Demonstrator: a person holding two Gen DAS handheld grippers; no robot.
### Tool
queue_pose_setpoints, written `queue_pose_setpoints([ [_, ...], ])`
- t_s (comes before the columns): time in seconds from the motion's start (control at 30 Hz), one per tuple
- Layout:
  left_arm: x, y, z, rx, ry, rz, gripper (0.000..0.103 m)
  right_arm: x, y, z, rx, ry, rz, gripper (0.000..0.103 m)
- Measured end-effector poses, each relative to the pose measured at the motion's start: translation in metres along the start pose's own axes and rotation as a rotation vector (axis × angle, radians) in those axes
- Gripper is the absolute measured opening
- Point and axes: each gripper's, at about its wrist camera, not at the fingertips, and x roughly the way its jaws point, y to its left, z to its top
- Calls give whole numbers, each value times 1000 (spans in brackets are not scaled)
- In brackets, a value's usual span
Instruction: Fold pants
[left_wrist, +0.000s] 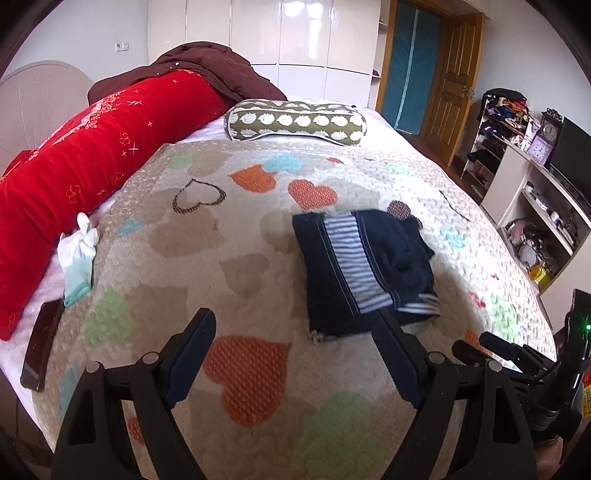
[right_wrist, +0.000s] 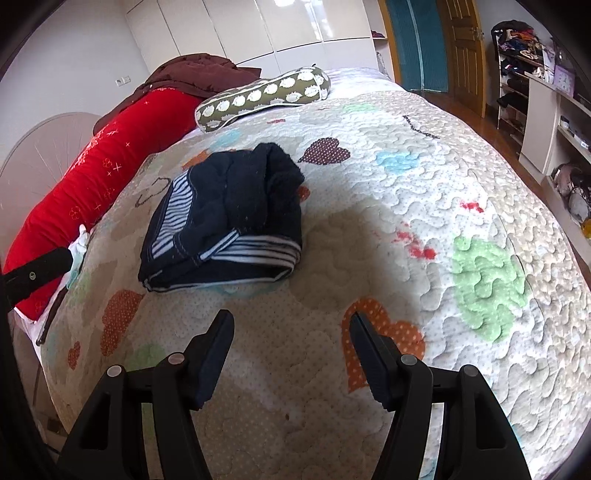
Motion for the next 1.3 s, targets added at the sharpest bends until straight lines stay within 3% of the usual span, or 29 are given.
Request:
queue_pose_setpoints([
  [0.2, 42, 13, 11, -56, 76, -76, 85, 16, -21, 21, 101, 19, 112, 71],
  [0.37, 74, 13, 12, -70, 158, -38, 85, 30, -29, 44, 187, 19, 170, 71],
  [0.6, 59, 2, 1, -26, 74, 39, 85, 31, -14, 37, 125, 24, 137, 71],
  [0.83, -8, -16, -3, 21, -161, 147, 85, 9, 1, 14, 17, 3, 33, 71],
  [0.97, -52, -22, -6, 5, -296, 184, 100, -4, 12, 4, -29, -8, 23, 71],
  [1.07, -80, -21, -10, -36, -357, 169, 103, -14, 17, -5, -43, -16, 33, 71],
  [1.17, -90, -20, -14, -61, -356, 133, 103, -21, 25, -11, -76, -24, 22, 71],
  [1.3, -78, -24, -23, -27, -275, 120, 103, -25, 32, -21, -103, -20, -6, 71],
])
